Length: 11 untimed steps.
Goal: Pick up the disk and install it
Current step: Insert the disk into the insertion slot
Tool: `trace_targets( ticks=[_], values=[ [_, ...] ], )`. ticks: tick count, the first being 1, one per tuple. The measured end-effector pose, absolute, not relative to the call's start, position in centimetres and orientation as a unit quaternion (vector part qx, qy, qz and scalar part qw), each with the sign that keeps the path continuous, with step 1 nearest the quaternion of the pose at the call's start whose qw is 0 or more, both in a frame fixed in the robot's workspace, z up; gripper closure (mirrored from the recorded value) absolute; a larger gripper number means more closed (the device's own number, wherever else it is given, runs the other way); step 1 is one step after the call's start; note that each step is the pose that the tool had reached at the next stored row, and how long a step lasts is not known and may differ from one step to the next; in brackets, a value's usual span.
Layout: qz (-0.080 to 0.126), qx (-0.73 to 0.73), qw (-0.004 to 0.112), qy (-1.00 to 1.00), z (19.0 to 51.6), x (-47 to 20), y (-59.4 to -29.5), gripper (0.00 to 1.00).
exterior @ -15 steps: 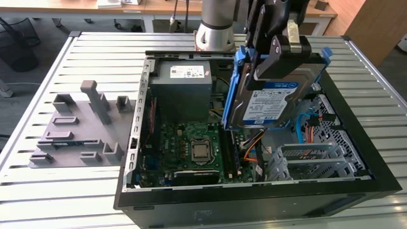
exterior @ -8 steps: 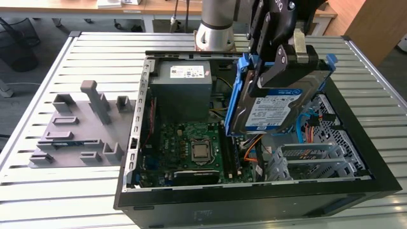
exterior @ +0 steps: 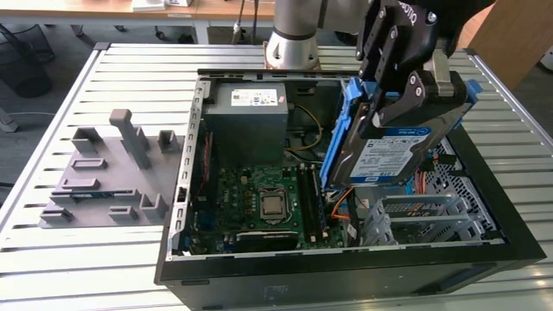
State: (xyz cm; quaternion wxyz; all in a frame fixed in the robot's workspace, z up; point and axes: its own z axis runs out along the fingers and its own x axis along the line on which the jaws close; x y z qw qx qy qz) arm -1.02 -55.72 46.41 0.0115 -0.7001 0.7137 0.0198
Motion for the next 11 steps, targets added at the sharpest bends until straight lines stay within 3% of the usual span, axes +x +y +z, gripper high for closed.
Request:
trace_targets(
  ticks=[11],
  values=[
    [0.019, -0.7, 0.011, 0.714, 46.2, -0.6, -56.8, 0.64]
  ],
)
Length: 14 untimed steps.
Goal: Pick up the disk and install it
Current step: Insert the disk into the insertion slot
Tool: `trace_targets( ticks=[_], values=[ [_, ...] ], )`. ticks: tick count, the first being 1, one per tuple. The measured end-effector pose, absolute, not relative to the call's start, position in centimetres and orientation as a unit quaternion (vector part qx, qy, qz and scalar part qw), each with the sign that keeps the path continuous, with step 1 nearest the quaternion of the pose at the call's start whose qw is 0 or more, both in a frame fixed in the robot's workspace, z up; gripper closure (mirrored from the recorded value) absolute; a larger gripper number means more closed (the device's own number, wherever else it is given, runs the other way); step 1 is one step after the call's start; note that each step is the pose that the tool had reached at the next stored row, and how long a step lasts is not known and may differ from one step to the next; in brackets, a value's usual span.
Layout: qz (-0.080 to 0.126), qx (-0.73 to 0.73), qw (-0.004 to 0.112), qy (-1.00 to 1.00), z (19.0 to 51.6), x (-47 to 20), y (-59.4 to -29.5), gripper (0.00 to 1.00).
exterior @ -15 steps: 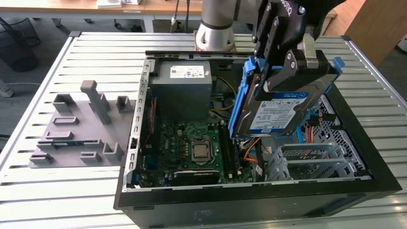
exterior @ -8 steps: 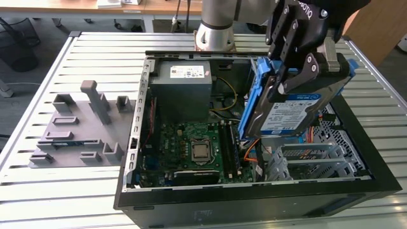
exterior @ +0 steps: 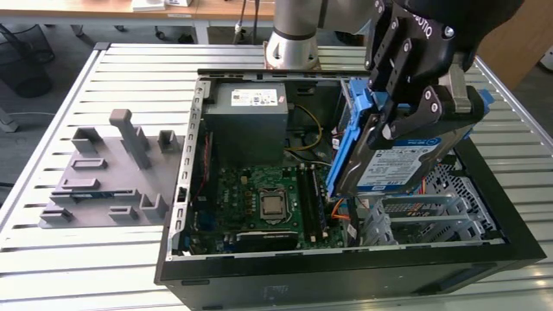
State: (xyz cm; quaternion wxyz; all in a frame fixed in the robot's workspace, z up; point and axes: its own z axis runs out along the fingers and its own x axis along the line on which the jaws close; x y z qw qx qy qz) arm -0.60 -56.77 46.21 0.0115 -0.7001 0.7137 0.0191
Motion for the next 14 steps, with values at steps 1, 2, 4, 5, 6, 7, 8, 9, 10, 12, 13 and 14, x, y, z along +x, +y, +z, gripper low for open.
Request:
trace_targets(
  ticks=[1, 2, 4, 5, 6, 7, 8, 9, 10, 12, 13, 14],
  values=[
    [0.019, -0.7, 0.012, 0.714, 46.2, -0.6, -56.9, 0.64],
    [0.019, -0.7, 0.012, 0.714, 46.1, -0.5, -57.0, 0.64],
    [0.019, -0.7, 0.012, 0.714, 46.1, -0.4, -57.0, 0.64],
    [0.018, -0.7, 0.012, 0.713, 46.0, -0.4, -57.1, 0.64],
    [0.018, -0.7, 0.012, 0.713, 46.0, -0.3, -57.1, 0.64],
    [0.018, -0.701, 0.012, 0.713, 46.0, -0.3, -57.1, 0.64],
    [0.018, -0.701, 0.012, 0.713, 46.0, -0.1, -57.1, 0.64],
    [0.018, -0.701, 0.012, 0.713, 45.9, 0.0, -57.1, 0.64],
    [0.018, -0.701, 0.012, 0.713, 45.9, 0.2, -57.1, 0.64],
    [0.018, -0.701, 0.012, 0.713, 45.8, 0.6, -57.1, 0.64],
    [0.018, -0.701, 0.012, 0.713, 45.8, 0.9, -57.1, 0.64],
    [0.018, -0.701, 0.012, 0.713, 45.8, 1.1, -57.1, 0.64]
  ],
)
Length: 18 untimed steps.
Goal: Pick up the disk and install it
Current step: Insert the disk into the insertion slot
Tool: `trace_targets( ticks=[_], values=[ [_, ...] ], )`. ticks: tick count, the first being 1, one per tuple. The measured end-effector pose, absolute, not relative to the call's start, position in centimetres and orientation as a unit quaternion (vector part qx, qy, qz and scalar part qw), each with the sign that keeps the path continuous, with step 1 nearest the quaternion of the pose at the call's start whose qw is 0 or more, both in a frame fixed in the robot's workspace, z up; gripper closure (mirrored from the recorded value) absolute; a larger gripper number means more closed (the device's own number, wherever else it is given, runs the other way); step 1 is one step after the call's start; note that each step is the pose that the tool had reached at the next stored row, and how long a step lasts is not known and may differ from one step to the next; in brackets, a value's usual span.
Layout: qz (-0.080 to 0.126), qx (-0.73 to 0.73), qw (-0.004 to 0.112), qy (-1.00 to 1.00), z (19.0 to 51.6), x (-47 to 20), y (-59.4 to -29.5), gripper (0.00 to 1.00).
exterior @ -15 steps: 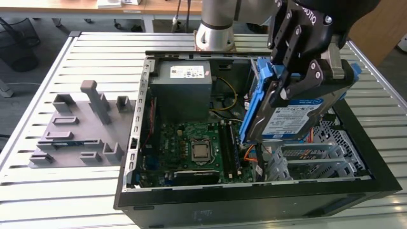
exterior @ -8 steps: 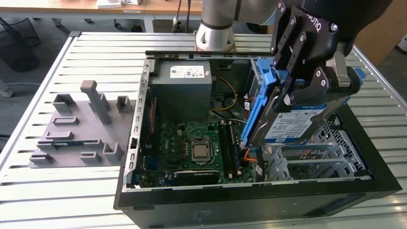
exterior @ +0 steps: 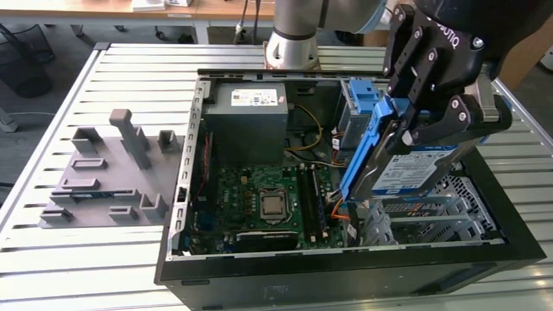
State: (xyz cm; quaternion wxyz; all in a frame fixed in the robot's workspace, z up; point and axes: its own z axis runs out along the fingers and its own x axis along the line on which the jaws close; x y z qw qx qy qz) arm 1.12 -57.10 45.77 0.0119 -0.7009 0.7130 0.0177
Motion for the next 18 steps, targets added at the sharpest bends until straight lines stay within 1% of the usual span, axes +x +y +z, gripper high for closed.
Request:
trace_targets(
  ticks=[18],
  values=[
    [0.017, -0.701, 0.011, 0.713, 45.6, 2.6, -57.4, 0.64]
  ],
)
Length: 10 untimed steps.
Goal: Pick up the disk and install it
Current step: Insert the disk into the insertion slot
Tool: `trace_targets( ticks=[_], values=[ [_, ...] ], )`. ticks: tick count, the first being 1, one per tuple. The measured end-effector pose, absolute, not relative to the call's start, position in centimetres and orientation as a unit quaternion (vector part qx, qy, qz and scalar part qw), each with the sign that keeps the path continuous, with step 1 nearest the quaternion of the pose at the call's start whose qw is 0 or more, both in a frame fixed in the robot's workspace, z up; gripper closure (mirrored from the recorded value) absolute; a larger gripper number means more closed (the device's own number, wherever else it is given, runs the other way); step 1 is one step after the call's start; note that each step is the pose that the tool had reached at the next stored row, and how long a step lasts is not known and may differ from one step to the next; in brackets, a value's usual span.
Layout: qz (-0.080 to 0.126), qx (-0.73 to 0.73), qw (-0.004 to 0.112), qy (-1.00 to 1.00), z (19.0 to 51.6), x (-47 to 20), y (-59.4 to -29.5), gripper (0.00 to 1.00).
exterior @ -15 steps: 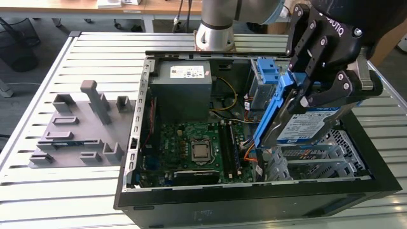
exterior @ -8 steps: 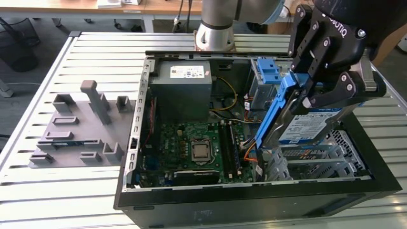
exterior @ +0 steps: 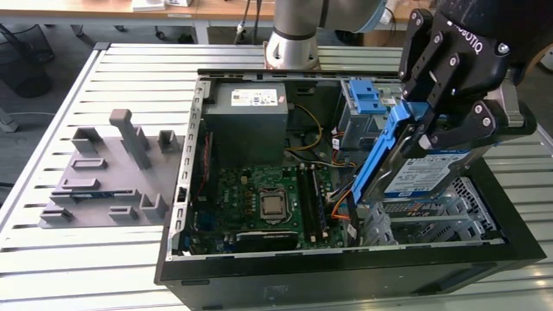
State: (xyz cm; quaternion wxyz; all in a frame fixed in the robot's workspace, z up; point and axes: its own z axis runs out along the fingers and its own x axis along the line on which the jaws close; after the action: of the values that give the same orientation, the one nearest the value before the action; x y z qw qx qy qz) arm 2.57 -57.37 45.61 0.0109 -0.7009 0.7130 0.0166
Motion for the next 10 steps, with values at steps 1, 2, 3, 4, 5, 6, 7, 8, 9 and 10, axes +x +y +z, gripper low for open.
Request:
trace_targets(
  ticks=[1, 2, 3, 4, 5, 6, 7, 8, 9, 10],
  values=[
    [0.017, -0.701, 0.011, 0.713, 45.6, 2.8, -57.4, 0.64],
    [0.017, -0.701, 0.011, 0.713, 45.6, 3.0, -57.4, 0.64],
    [0.017, -0.701, 0.011, 0.713, 45.6, 3.3, -57.4, 0.64],
    [0.017, -0.701, 0.011, 0.713, 45.6, 3.5, -57.4, 0.64],
    [0.017, -0.701, 0.011, 0.713, 45.6, 3.7, -57.4, 0.64],
    [0.017, -0.701, 0.011, 0.713, 45.6, 3.9, -57.4, 0.64],
    [0.017, -0.701, 0.011, 0.713, 45.6, 3.9, -57.4, 0.64],
    [0.017, -0.701, 0.011, 0.713, 45.6, 3.9, -57.4, 0.64],
    [0.017, -0.701, 0.011, 0.713, 45.6, 3.9, -57.4, 0.64],
    [0.017, -0.701, 0.011, 0.713, 45.6, 4.0, -57.4, 0.64]
  ],
)
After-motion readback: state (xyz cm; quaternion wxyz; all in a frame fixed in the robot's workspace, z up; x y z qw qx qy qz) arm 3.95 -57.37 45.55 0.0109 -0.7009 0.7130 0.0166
